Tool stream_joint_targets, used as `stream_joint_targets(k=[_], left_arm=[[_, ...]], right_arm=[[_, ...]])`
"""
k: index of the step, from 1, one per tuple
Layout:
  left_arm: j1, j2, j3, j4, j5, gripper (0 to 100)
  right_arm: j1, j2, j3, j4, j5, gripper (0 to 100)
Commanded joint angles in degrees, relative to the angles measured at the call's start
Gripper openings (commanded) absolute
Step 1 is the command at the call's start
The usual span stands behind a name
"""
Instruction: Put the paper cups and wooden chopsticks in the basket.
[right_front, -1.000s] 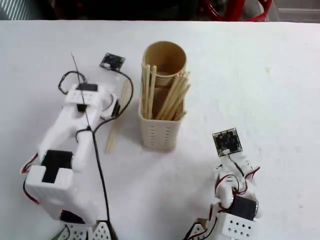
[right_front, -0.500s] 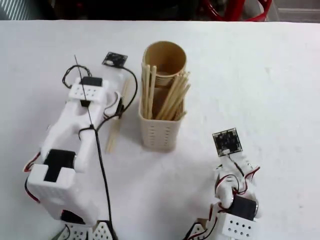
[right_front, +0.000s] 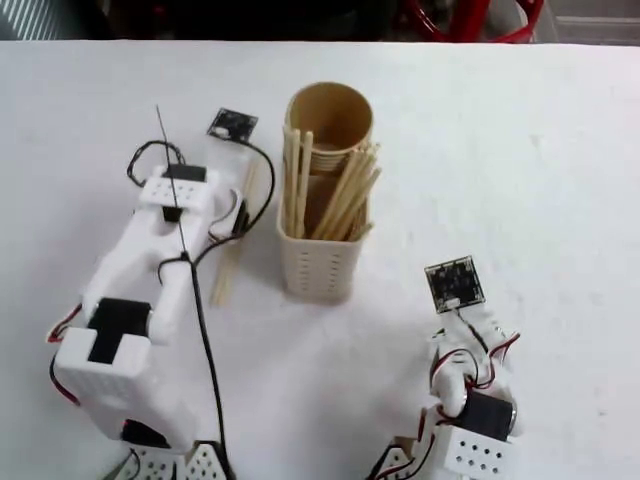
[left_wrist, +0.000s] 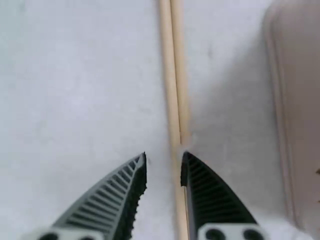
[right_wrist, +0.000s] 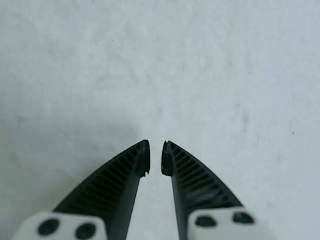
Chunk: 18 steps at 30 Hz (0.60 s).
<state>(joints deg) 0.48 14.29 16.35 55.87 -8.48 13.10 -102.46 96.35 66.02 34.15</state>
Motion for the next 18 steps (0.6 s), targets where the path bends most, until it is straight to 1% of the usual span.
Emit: stream_joint_targets(k=[1,4,9,13,14,17,18], left_arm=[[0.7,0.4,-0.4,-1.4,-0.3,13],[0.7,3.6,-1.3,-2.6,-0.2,13],[0.7,5.9,-4.7,0.2,-0.2,13],[0.7,6.3,-5.0,0.2,-0.5,12],[0.7,6.3,-5.0,0.2,-0.5,11],[0.7,6.3,-5.0,0.2,-0.6,2],[0.7,6.3,-5.0,0.2,-0.6,2]], right_arm=[[0.2,-0.3,0.5,0.2,0.3,5.7],[0.2,-0.3,0.5,0.2,0.3,5.7],[0.2,-0.3,0.5,0.2,0.3,5.7],[0.2,-0.3,0.5,0.2,0.3,5.7],[0.2,-0.3,0.5,0.2,0.3,5.7],[0.2,-0.3,0.5,0.2,0.3,5.7],[0.2,-0.3,0.5,0.2,0.3,5.7]])
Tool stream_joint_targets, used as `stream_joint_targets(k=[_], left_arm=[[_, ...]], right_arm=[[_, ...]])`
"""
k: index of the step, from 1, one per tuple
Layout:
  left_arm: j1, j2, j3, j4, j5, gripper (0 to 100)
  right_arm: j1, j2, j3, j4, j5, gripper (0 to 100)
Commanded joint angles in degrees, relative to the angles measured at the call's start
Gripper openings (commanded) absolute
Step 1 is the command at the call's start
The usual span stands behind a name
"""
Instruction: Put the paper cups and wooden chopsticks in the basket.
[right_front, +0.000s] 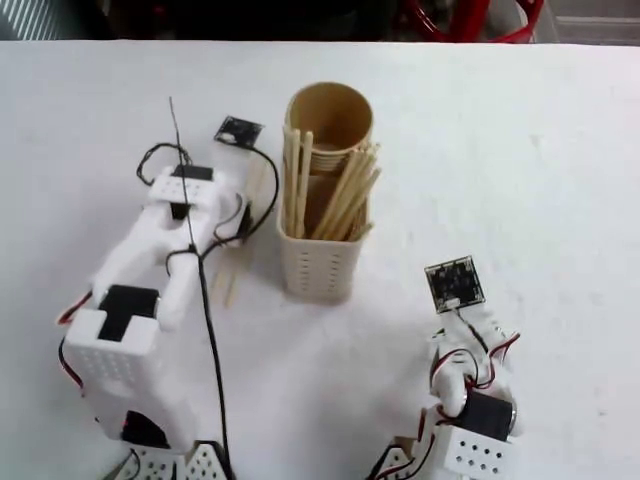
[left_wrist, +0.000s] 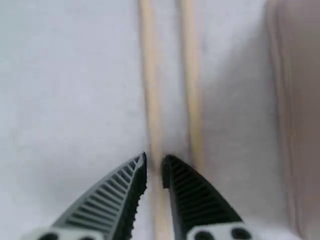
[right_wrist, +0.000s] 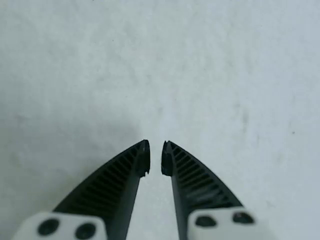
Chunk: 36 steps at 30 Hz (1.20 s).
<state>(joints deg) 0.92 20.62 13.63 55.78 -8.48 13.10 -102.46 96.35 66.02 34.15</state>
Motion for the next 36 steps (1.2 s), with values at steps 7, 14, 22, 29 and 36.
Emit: stream_joint_targets(k=[7,14,22,29,36], left_arm=[[-0.1,-0.4,-2.0,0.3,-0.5,2],[-2.5,-8.0,-2.7,4.8,0.3,2],[-1.7,-34.9,-3.3,9.1,5.5,2],[8.5,-57.5,-8.4,2.5,5.5,3],[25.5,-60.6,-9.4,-7.2,5.0,3]], right_arm=[[0.2,-0.3,0.5,0.2,0.3,5.7],[0.2,-0.3,0.5,0.2,0.3,5.7],[0.2,-0.3,0.5,0.2,0.3,5.7],[0.2,-0.3,0.5,0.2,0.3,5.7],[0.2,-0.3,0.5,0.2,0.3,5.7]])
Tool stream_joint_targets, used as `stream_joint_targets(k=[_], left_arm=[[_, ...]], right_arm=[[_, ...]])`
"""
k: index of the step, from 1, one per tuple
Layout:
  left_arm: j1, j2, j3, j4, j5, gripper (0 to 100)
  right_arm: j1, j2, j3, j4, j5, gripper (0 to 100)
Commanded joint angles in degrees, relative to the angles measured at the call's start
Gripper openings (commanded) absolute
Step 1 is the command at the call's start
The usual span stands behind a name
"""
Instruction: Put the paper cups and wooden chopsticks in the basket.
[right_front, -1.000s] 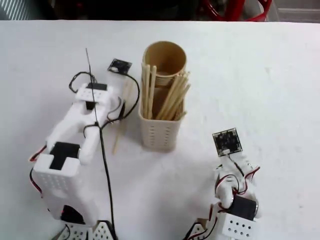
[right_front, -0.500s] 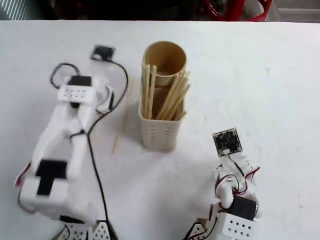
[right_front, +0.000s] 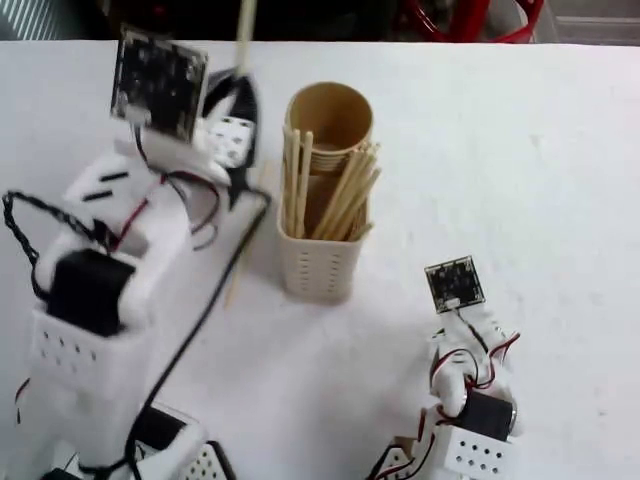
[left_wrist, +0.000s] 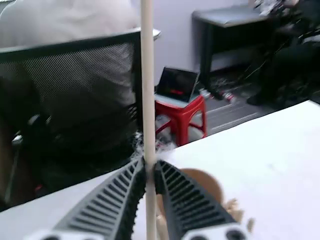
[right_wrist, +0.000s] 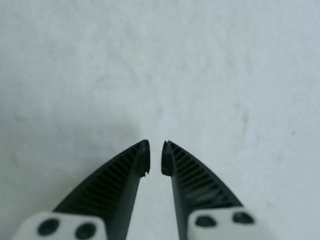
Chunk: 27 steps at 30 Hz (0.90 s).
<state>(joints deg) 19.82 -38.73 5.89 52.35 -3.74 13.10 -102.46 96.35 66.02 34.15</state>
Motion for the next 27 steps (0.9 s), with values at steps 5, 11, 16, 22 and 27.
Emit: stream_joint_targets(k=[5,11,16,22,27], left_arm=[[10.4,3.8,2.3,-10.4,-8.8,3],[10.9,7.8,2.5,-11.8,-9.3,3],[10.4,7.8,2.5,-11.4,-9.7,3],[10.4,7.8,2.7,-11.3,-9.8,3],[10.4,7.8,2.8,-11.3,-9.8,3]], right_arm=[[0.2,-0.3,0.5,0.2,0.3,5.7],[0.2,-0.3,0.5,0.2,0.3,5.7],[0.2,-0.3,0.5,0.2,0.3,5.7],[0.2,-0.3,0.5,0.2,0.3,5.7],[0.2,-0.3,0.5,0.2,0.3,5.7]])
